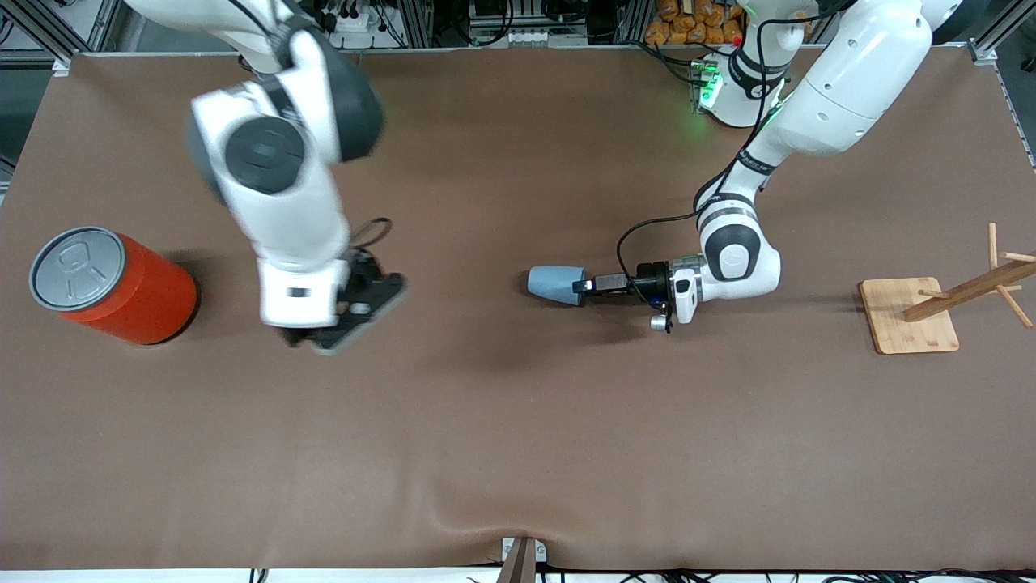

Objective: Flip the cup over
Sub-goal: 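Open the right gripper and pull the right arm away from the cup, then turn the cup upright with the left gripper while the right gripper retracts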

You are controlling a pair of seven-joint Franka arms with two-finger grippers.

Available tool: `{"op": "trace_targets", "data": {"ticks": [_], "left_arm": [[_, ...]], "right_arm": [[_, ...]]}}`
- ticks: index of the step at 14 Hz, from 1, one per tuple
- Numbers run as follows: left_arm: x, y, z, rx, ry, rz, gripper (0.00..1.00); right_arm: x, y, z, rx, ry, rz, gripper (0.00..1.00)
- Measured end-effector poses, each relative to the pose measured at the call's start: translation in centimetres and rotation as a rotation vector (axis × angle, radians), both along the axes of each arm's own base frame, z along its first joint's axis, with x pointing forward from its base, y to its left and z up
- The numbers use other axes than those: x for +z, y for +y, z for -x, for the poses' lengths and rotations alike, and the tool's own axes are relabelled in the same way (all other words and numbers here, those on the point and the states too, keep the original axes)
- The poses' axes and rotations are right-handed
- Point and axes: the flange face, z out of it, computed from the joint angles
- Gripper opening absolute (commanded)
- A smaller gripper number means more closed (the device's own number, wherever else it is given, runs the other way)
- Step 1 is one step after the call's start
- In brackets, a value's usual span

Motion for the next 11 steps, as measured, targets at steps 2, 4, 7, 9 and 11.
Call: {"op": "trace_targets", "data": {"ticks": [2,4,7,9,11], "left_arm": [[0.0,-0.7,0.3,-0.013,0.0,0.001,0.54],[-0.1,-1.5,0.8,-0.028,0.002,0.001,0.33],[-0.2,-2.2,1.2,-0.039,0.0,-0.012,0.0],[-0.3,-2.1,1.1,-0.043,-0.014,-0.037,0.0],[0.6,-1.5,0.1,-0.093,-0.053,-0.097,0.0]], "right_arm": [[3.0,-6.7,-0.7,-0.101,-0.006,-0.012,1.0],[3.9,-11.9,-0.8,-0.186,0.044,-0.015,1.0],[6.5,-14.7,0.3,-0.299,0.058,-0.059,1.0],[9.0,-16.5,1.9,-0.483,0.05,-0.124,1.0],[10.9,-18.9,3.8,-0.625,0.049,-0.184,1.0]]}}
